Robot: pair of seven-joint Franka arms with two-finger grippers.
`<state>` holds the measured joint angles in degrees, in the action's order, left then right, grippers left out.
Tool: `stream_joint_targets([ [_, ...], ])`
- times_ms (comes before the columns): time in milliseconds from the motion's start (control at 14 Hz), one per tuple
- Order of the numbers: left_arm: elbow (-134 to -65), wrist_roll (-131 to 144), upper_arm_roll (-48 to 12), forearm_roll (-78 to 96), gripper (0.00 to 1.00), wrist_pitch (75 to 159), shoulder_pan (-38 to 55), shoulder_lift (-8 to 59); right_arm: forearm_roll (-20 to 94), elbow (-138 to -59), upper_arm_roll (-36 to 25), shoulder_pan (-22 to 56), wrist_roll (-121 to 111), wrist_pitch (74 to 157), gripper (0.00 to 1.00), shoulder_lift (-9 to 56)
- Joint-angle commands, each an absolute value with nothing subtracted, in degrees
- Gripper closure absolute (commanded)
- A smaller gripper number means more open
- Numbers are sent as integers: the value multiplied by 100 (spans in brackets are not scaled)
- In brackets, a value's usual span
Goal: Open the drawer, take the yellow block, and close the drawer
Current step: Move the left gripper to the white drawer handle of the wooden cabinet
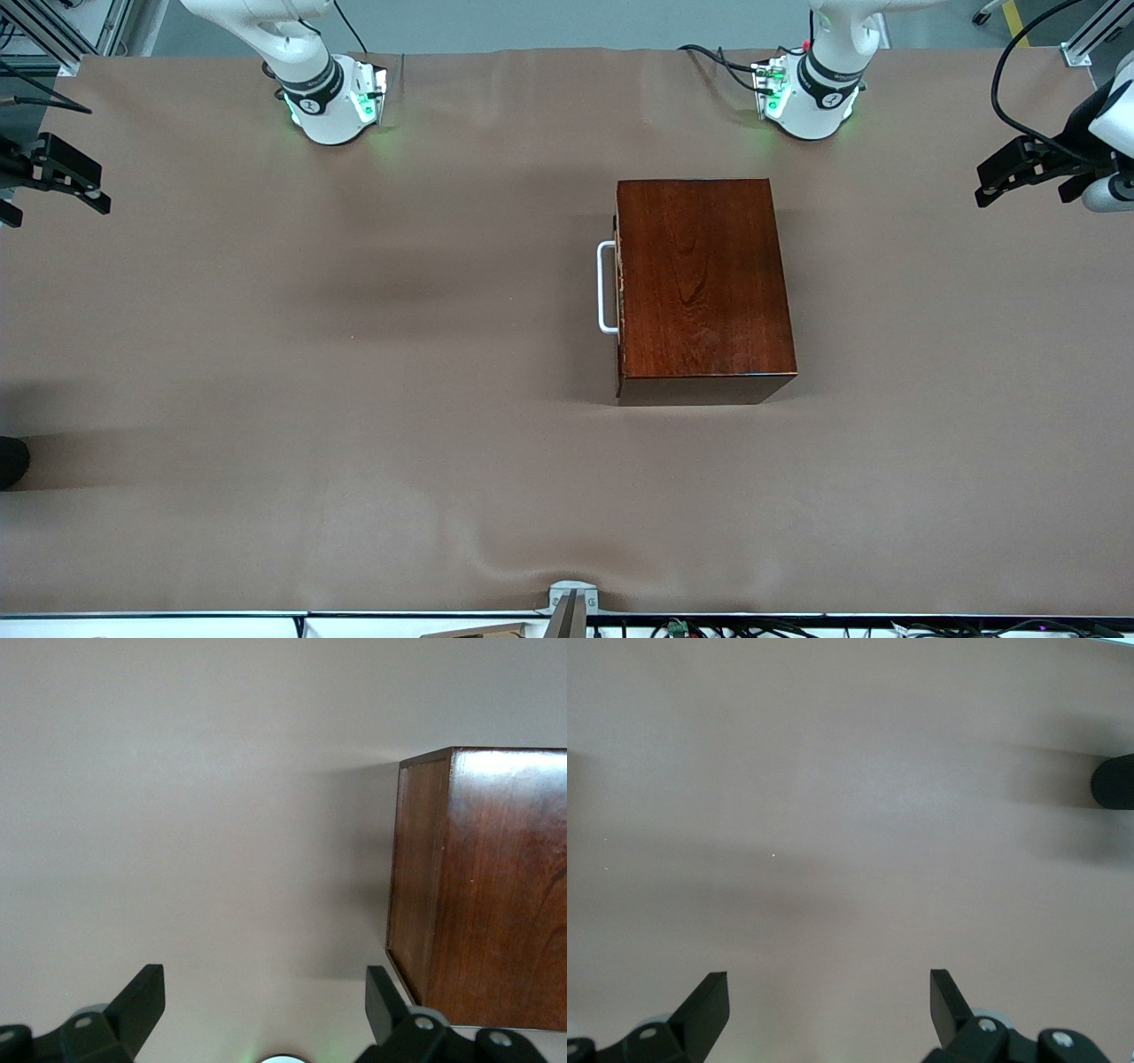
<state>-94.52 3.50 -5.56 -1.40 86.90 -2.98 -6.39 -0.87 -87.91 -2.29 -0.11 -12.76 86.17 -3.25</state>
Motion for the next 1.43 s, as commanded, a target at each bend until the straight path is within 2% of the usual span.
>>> stream_joint_targets([
  [0,-9316,396,-554,-220,0,8552,-264,-598,-53,-8842,-237,-17,-1187,8631,0,-422],
  [357,-9176,404,-658,-220,0,8552,-202,-519,-53,-8842,-237,-26,-1187,8631,0,-422],
  [857,-9010,1737,-1729,-211,0,8552,-193,-274,-53,-8842,-237,-26,-1187,8631,0,-422],
  [1143,-8351,2626,-2714,-211,0,8552,-10,665,-35,-8842,-237,-26,-1187,8631,0,-413],
  [1357,-7631,3391,-2742,-508,0,8596,858,1588,-35,-8842,-237,-26,-1187,8631,0,-413],
])
